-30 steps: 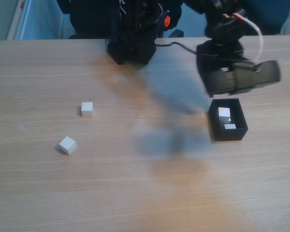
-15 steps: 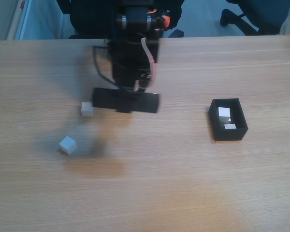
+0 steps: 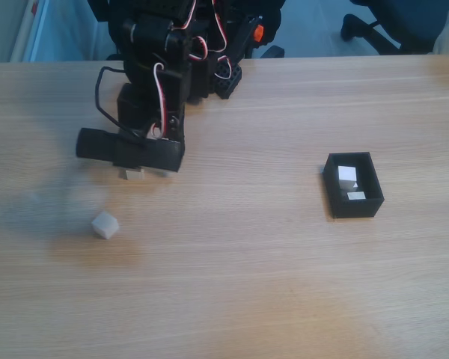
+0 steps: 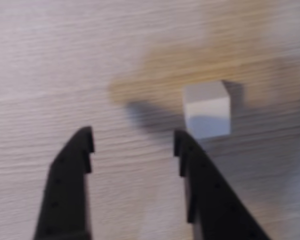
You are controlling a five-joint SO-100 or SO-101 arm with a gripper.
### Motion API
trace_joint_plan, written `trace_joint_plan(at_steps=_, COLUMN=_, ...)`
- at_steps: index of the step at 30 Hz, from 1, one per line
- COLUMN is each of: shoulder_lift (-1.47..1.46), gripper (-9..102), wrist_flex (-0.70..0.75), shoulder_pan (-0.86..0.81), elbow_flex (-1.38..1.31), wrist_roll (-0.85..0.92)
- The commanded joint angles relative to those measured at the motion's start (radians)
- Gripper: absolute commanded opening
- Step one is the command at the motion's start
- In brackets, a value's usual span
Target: Pick blocks and place them in the box.
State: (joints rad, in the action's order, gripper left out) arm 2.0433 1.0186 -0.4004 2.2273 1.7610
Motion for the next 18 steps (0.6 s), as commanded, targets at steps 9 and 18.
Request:
trace_joint_plan(at_steps=9, shoulder_lift=-0.067, gripper=21, wrist_flex=-0.158, shoulder_pan=-0.115, elbow_flex=0.006, wrist_roll=0.150)
trace_joint_plan(at_steps=18, shoulder_lift=-0.156, gripper=22, wrist_flex=-0.230, shoulder_pan=-0.184, elbow_flex=-0.002, wrist_roll=0.225)
